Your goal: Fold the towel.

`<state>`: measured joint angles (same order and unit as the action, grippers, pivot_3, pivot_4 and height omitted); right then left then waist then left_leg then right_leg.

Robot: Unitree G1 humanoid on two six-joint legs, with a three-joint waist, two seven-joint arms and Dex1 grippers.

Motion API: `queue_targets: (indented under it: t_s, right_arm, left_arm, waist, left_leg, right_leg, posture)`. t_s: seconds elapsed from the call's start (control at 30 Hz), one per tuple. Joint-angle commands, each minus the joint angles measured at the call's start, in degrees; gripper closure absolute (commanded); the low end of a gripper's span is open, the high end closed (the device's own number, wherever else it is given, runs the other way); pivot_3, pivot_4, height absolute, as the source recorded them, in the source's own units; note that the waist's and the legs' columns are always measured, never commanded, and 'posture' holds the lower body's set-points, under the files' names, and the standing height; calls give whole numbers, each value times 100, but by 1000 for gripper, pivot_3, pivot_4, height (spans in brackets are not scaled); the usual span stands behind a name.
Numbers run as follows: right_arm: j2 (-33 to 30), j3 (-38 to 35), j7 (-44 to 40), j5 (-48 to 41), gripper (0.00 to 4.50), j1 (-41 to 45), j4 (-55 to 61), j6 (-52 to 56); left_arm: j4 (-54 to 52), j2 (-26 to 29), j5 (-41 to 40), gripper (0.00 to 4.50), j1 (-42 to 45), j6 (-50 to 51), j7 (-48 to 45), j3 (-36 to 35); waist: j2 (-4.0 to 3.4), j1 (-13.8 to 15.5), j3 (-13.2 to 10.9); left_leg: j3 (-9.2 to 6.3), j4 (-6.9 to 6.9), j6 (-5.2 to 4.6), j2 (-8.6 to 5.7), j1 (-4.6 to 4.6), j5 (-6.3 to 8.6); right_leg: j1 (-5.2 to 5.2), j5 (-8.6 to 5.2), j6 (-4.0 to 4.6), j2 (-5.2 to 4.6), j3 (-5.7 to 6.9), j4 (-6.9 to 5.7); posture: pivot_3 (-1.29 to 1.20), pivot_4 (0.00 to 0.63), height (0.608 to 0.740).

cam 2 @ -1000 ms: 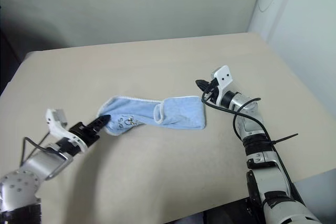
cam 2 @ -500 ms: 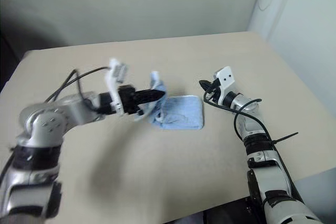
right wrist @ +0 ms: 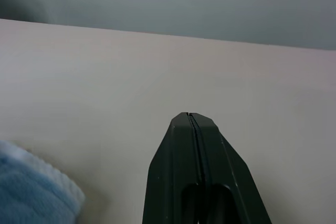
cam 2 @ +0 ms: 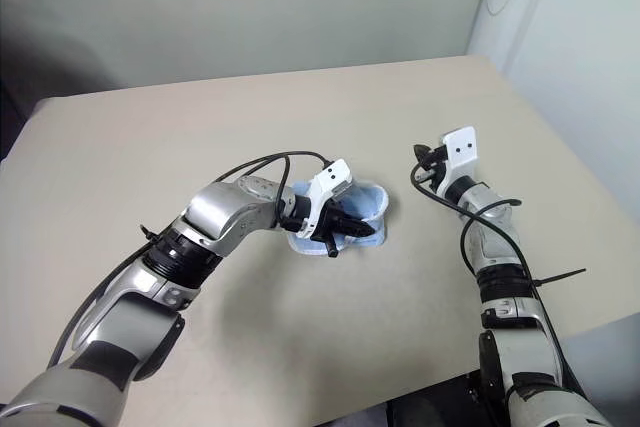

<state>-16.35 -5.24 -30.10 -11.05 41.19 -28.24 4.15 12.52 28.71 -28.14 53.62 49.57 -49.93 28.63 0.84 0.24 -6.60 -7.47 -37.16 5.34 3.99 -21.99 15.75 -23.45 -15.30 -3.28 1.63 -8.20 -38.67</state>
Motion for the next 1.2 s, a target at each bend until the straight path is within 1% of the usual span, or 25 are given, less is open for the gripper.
queue_targets:
  t_s: [0.03,0.2,0.33,0.53,0.63,0.67,0.73,0.77,0.8,0.83,1.03,1.2]
  right_arm:
    - [-39,-107,90,-90,4500,4,399,34]
    - [-19,-36,41,-59,4500,-26,510,108]
    - [-54,-37,-15,-67,4500,61,472,137]
    - [-67,-10,-103,-44,4500,128,340,101]
    - [-40,20,-103,-26,4500,133,320,85]
    - [-33,29,-101,-25,4500,132,317,80]
    - [-31,41,-99,-30,4500,119,329,78]
    - [-33,45,-99,-34,4500,111,337,80]
    - [-33,50,-96,-39,4500,103,347,83]
    - [-35,53,-95,-45,4500,95,354,86]
    - [-43,51,-85,-79,4500,26,464,124]
    - [-179,105,-210,-25,4500,-43,626,86]
  left_arm:
    - [99,-189,271,4472,8,-123,-143,-140]
    - [43,-350,338,4472,-103,-26,-226,-441]
    - [-13,-373,297,4472,-173,104,-218,-742]
    - [-74,-402,345,4472,-307,217,-196,-958]
    - [-81,-410,386,3857,-338,224,-205,-988]
    - [-51,-436,378,3579,-345,224,-175,-1044]
    - [25,-484,393,2812,-327,240,-96,-1130]
    - [41,-499,399,2554,-319,245,-90,-1157]
    - [49,-534,335,2110,-296,311,-86,-1256]
    - [52,-569,260,1805,-271,377,-81,-1367]
    - [-405,-631,-538,1805,-205,886,-72,-2491]
    - [-248,-582,-948,1805,-103,1191,447,-3537]
  waist:
    - [0,3,0]
    - [0,4,0]
    - [0,4,0]
    - [0,14,0]
    - [0,18,0]
    - [0,18,0]
    - [0,17,0]
    - [0,17,0]
    - [0,17,0]
    - [0,17,0]
    - [0,16,0]
    - [0,16,0]
  left_leg:
    - [-1,0,0,-5,0,0]
    - [-5,3,-7,-11,-5,4]
    - [-7,-1,-10,-13,-6,4]
    - [-8,-1,-13,-16,-6,2]
    - [-8,-2,-14,-16,-6,1]
    - [-8,-2,-15,-16,-6,1]
    - [-8,-1,-19,-16,-6,-2]
    - [-7,-1,-20,-17,-6,-2]
    - [-7,-1,-21,-17,-6,-3]
    - [-7,-1,-22,-18,-6,-3]
    - [-4,-2,-23,-26,-7,-5]
    - [-4,-5,-23,-26,-7,-6]
  right_leg:
    - [0,3,-6,-5,-2,1]
    - [15,15,-28,-14,-7,17]
    - [19,19,-36,-26,-8,20]
    - [20,21,-38,-33,-8,21]
    - [20,22,-40,-36,-7,22]
    - [20,22,-40,-38,-7,22]
    - [20,22,-41,-43,-7,22]
    - [20,22,-42,-45,-7,22]
    - [20,22,-43,-47,-7,22]
    - [20,22,-43,-49,-7,22]
    - [20,21,-49,-55,-6,22]
    - [22,21,-50,-57,-5,22]
  posture:
    - [0,150,740]
    - [0,150,740]
    - [0,150,740]
    - [0,150,740]
    - [0,150,740]
    - [0,150,740]
    - [0,150,740]
    - [0,150,740]
    - [0,150,740]
    - [0,150,740]
    - [0,150,740]
    - [0,150,740]
